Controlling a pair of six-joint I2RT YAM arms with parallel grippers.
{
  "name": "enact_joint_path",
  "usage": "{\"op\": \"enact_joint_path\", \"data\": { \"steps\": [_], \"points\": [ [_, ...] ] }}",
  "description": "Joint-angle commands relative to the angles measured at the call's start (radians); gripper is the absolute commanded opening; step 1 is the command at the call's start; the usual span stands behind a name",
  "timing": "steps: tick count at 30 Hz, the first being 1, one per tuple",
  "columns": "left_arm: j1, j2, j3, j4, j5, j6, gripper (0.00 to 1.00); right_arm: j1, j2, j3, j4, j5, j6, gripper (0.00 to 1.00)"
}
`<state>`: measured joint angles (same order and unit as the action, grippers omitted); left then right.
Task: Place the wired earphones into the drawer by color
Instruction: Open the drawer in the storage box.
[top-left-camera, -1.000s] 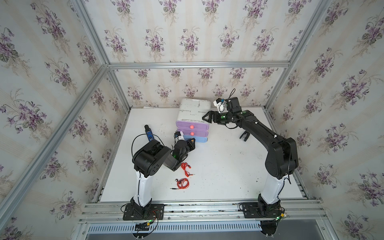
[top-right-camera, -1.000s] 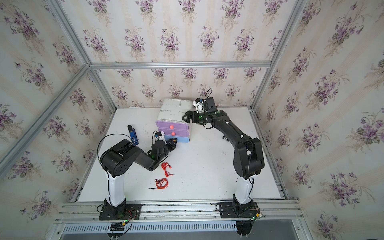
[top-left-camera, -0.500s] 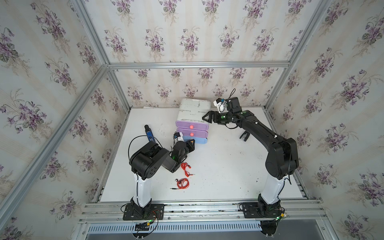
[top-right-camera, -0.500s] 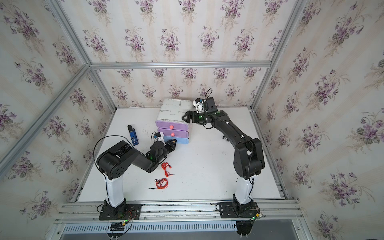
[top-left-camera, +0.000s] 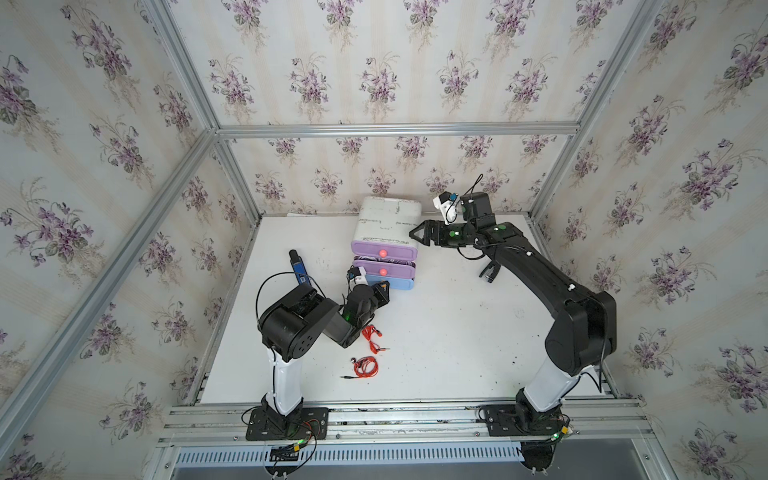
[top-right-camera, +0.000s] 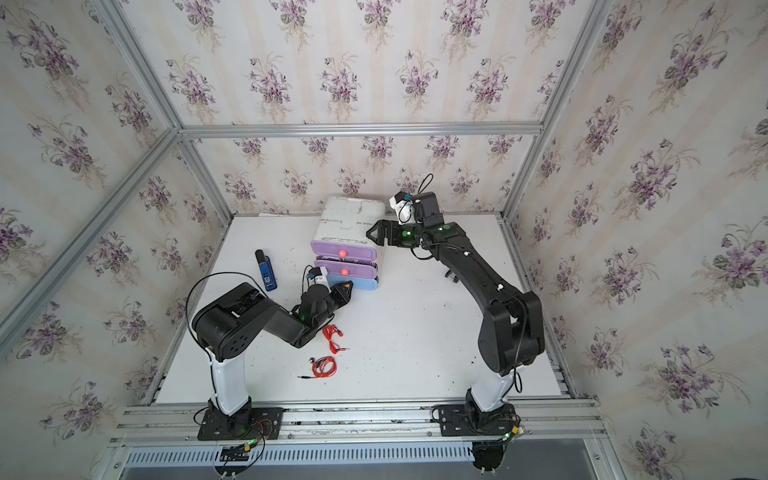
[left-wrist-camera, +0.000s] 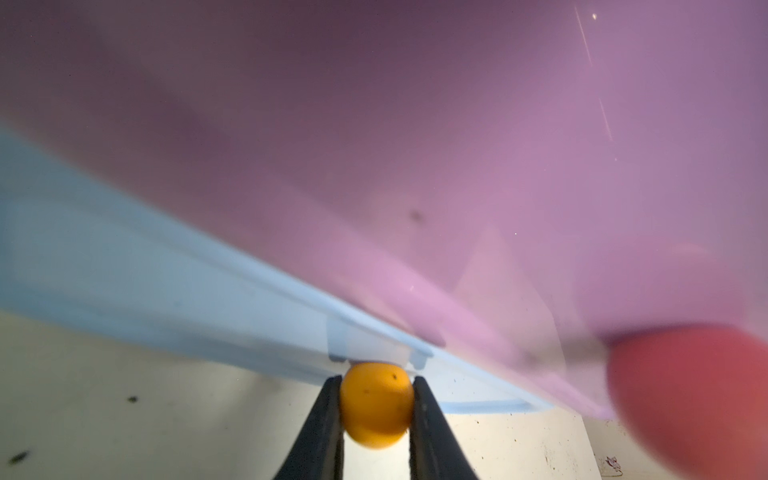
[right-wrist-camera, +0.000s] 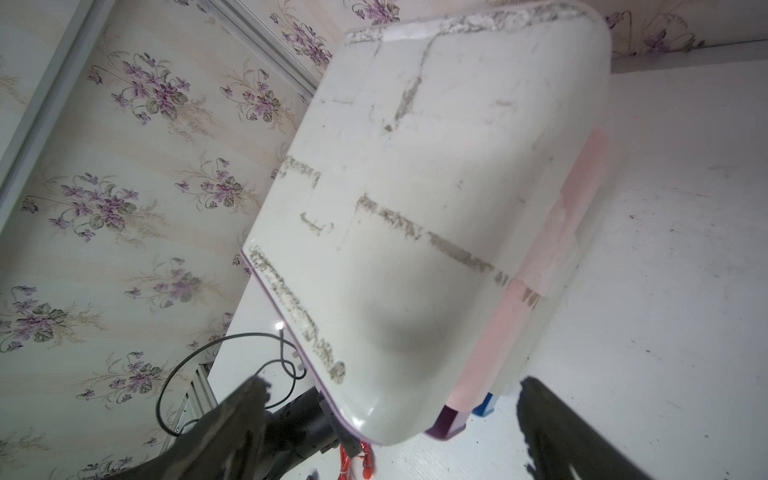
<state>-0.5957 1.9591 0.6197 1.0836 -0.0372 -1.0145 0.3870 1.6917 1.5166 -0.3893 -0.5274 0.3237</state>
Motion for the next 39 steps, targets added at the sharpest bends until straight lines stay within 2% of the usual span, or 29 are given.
{"op": "enact_joint_path", "data": {
  "steps": [1, 3, 7, 8, 12, 19, 23, 26, 39],
  "points": [
    [0.005, -0.012, 0.017, 0.017, 0.006, 0.019, 0.17, 0.002, -0.059, -0.049, 0.033, -0.037, -0.024, 0.84],
    [0.009, -0.012, 0.029, 0.007, 0.016, 0.027, 0.17, 0.017, -0.11, -0.111, 0.054, -0.076, -0.028, 0.7],
    [0.017, -0.007, 0.046, -0.008, 0.024, 0.032, 0.17, 0.084, -0.188, -0.248, 0.077, -0.044, -0.016, 0.28],
    [0.018, -0.004, 0.048, -0.007, 0.029, 0.034, 0.17, 0.106, -0.205, -0.288, 0.094, -0.023, 0.001, 0.23],
    [0.021, -0.003, 0.052, -0.014, 0.031, 0.034, 0.17, 0.177, -0.245, -0.429, 0.202, 0.056, 0.081, 0.23],
    [0.021, -0.007, 0.057, -0.021, 0.039, 0.036, 0.17, 0.187, -0.227, -0.566, 0.431, 0.157, 0.234, 0.21],
    [0.02, -0.004, 0.058, -0.017, 0.046, 0.034, 0.17, 0.187, -0.19, -0.581, 0.507, 0.222, 0.275, 0.22],
    [0.021, 0.003, 0.058, -0.009, 0.049, 0.03, 0.17, 0.187, -0.15, -0.578, 0.579, 0.206, 0.313, 0.22],
    [0.024, 0.007, 0.031, 0.045, 0.083, 0.019, 0.17, 0.187, -0.069, -0.542, 0.611, 0.352, 0.349, 0.21]
  ]
}}
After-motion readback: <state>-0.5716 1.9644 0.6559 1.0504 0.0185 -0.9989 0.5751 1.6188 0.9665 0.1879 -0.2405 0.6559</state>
